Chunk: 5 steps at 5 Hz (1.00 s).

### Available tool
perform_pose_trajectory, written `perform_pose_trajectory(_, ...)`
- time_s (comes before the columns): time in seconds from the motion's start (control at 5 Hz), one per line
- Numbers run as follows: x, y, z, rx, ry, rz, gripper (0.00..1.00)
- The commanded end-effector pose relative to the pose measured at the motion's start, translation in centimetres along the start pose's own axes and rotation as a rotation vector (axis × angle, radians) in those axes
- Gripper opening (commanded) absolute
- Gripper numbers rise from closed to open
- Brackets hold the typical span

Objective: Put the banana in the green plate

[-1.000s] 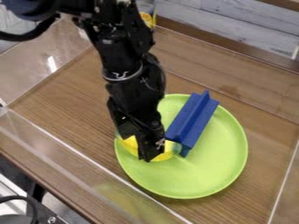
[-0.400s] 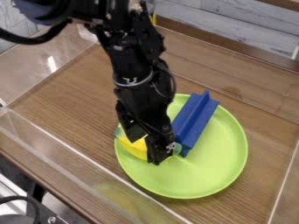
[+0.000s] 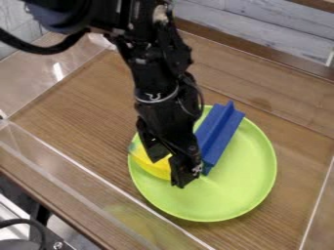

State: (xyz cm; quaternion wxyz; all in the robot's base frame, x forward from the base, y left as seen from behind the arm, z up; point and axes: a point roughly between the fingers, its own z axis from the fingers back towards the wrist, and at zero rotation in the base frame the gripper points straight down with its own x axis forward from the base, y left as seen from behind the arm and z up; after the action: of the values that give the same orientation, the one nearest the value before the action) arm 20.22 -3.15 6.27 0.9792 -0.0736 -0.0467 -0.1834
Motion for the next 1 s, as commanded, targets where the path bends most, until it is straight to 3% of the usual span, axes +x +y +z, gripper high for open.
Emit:
perform_pose_trajectory(0.0,0.4,-0.1,0.1,0.008,-0.017,-0.013,0.00)
perform_pose_trajectory(0.8,0.9,-1.4,0.6,-0.002,0.001,-0.010,0.00)
